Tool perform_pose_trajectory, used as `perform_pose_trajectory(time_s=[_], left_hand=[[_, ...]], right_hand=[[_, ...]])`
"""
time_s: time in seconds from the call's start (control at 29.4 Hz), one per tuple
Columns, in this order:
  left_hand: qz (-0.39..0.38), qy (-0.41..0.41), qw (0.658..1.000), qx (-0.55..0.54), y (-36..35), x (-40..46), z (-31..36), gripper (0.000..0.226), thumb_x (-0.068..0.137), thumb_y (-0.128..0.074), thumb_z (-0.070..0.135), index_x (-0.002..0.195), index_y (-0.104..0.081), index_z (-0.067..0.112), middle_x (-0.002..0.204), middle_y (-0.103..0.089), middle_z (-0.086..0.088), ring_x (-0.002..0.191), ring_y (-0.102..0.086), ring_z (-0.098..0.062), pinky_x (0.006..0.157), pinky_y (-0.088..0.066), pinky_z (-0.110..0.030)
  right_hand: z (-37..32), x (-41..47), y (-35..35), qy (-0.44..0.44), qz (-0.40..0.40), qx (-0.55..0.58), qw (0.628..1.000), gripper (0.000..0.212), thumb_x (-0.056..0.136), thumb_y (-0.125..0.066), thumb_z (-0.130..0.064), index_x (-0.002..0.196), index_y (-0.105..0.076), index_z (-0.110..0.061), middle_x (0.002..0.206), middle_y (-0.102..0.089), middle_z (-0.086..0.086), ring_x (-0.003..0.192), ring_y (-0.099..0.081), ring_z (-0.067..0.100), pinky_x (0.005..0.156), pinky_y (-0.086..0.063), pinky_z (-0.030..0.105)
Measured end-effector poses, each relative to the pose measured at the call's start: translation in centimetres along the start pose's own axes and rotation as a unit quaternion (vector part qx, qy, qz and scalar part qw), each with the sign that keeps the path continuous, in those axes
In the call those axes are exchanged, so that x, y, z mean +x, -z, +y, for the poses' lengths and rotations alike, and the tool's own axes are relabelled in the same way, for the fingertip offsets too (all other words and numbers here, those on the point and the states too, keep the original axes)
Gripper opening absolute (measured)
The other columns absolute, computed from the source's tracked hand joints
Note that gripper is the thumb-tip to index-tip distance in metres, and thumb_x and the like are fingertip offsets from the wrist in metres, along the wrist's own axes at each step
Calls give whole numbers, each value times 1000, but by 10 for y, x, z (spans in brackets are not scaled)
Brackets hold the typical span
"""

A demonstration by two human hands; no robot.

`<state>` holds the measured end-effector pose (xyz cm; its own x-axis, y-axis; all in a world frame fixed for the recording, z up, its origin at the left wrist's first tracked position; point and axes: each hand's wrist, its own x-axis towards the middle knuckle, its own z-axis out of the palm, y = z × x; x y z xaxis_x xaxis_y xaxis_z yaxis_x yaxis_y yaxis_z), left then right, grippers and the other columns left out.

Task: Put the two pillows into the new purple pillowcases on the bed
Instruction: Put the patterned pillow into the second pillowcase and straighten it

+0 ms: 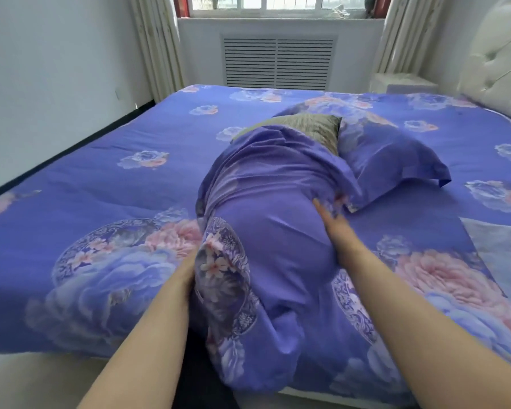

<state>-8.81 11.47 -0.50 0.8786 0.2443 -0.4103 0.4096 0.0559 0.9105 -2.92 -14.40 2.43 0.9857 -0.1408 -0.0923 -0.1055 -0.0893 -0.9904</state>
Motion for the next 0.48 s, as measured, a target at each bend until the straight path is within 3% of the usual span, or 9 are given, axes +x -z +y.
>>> perform_pose_trajectory(time_s=[0.07, 0.14, 0.2, 0.27, 0.31, 0.37, 0.41, 0.48], left_hand=[[-53, 39, 996, 60, -7, 4, -7, 41, 102, -35, 18, 132, -44, -9, 131, -51, -15, 98, -47, -22, 85, -42, -39], [-84, 23, 988, 125, -10, 3, -11, 38, 103, -32, 12, 135, -41, -7, 140, -44, -13, 112, -48, -23, 102, -37, -36], [-125, -16, 970, 209, -13, 5, -12, 38, 102, -35, 11, 138, -40, 2, 138, -41, -3, 123, -41, -16, 104, -28, -26], [-123, -78, 925, 350, -13, 13, -12, 28, 95, -51, 18, 122, -57, 10, 132, -55, -2, 107, -48, -8, 92, -38, -25], [-85, -109, 912, 387, -12, 18, -10, 24, 91, -53, 20, 114, -58, 13, 123, -62, -7, 100, -53, -10, 87, -42, -27], [30, -208, 918, 335, -14, 28, -4, 34, 82, -49, 14, 116, -50, 20, 118, -63, -7, 99, -59, -21, 88, -46, -35], [93, -267, 913, 294, -21, 28, 2, 43, 80, -46, 6, 120, -49, 18, 118, -61, -6, 101, -58, -26, 88, -47, -39], [186, -373, 871, 258, -37, 25, 24, 43, 82, -42, -4, 121, -52, 10, 114, -60, -9, 103, -55, -31, 87, -46, -42]], right_hand=[[-28, 16, 26, 33, -11, -82, 996, 65, 78, -66, -56, 130, -52, -20, 127, -58, -6, 117, -54, 15, 104, -37, 29], [-50, 25, 56, 7, -77, -229, 970, 66, 68, -68, -65, 120, -59, -24, 116, -65, -9, 107, -59, 13, 101, -41, 33], [-57, 29, 79, -19, -138, -374, 917, 42, 78, -68, -52, 110, -58, -27, 102, -64, -10, 95, -58, 11, 88, -43, 27], [-52, 36, 96, -16, -126, -452, 883, 39, 75, -76, -33, 104, -51, -24, 87, -59, -5, 81, -55, 15, 68, -42, 27], [-46, 41, 101, 0, -105, -452, 886, 44, 70, -75, -25, 106, -50, -20, 88, -58, -1, 82, -54, 19, 66, -42, 28], [-37, 54, 106, 33, -55, -355, 933, 55, 71, -68, -17, 122, -49, -12, 103, -59, 4, 91, -56, 21, 75, -44, 30], [-34, 60, 105, 30, -41, -277, 960, 50, 76, -66, -17, 123, -52, -10, 102, -60, 3, 87, -57, 17, 75, -44, 28], [-35, 75, 97, 12, 10, -151, 988, 29, 83, -66, -31, 103, -63, -11, 86, -60, 0, 69, -53, 10, 66, -43, 25]])
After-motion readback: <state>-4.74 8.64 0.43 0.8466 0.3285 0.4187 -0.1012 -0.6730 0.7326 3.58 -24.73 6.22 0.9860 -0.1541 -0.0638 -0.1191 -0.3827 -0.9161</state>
